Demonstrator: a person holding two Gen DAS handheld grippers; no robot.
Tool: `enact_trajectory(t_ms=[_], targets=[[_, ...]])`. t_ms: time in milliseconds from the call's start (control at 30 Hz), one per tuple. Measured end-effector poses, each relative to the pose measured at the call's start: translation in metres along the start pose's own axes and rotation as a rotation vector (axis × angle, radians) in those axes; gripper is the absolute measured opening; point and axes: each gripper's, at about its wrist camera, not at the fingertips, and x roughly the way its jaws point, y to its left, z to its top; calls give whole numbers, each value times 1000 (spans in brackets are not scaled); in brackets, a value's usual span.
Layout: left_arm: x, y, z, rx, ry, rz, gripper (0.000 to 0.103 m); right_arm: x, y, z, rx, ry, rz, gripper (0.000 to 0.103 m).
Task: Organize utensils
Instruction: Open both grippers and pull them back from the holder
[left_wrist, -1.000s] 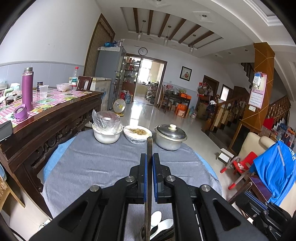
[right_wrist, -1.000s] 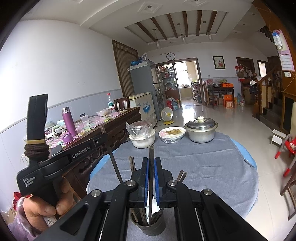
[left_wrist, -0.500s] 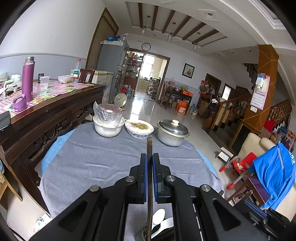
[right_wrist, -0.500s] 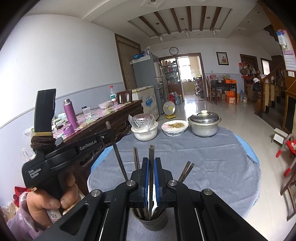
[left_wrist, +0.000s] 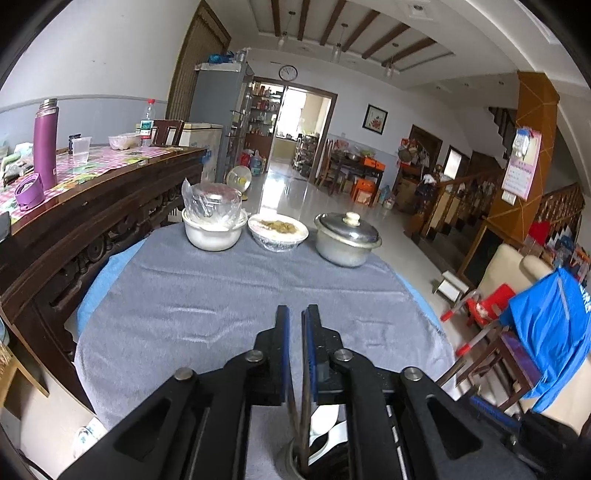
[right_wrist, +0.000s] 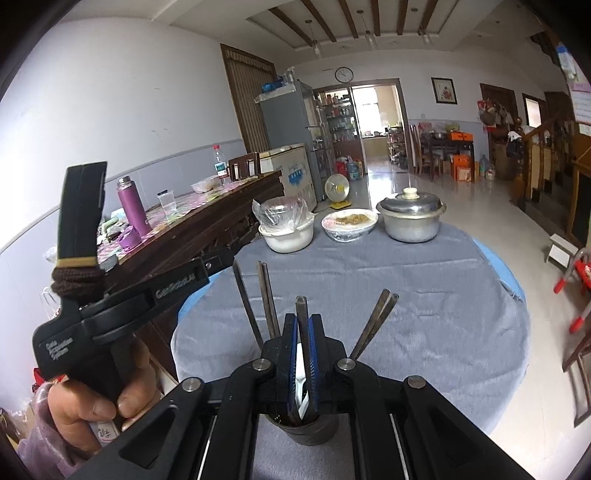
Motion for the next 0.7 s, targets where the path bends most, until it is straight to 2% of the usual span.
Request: enact_trajectory(t_ms=[33,100,167,233,367,400,533,700], targets=[[1,0,-2,14,8,12,40,2,-1,-1,4,1,-1,8],[-2,1,-5,26,-1,33,56,5,-5,-1,21,-5,-3,8],[-7,2,-7,44,-15,54,58,7,-9,0,41,-7,2,8],[-11,2,-9,71,-15,77,68,8,-11,1,49,-7,-6,8],[-18,6,-13,86,-14,113,73,9,-12,-1,67,9,-4,8],[-20,7,-14,86,-10,121,78,10,-12,-2,67,13,-5,9],[-27,13,-18,92,2,156,80,9,-8,-9,73,35,-6,18],[-35,21,-23,97,13,206,88,6,-10,-17,89,45,-13,21]])
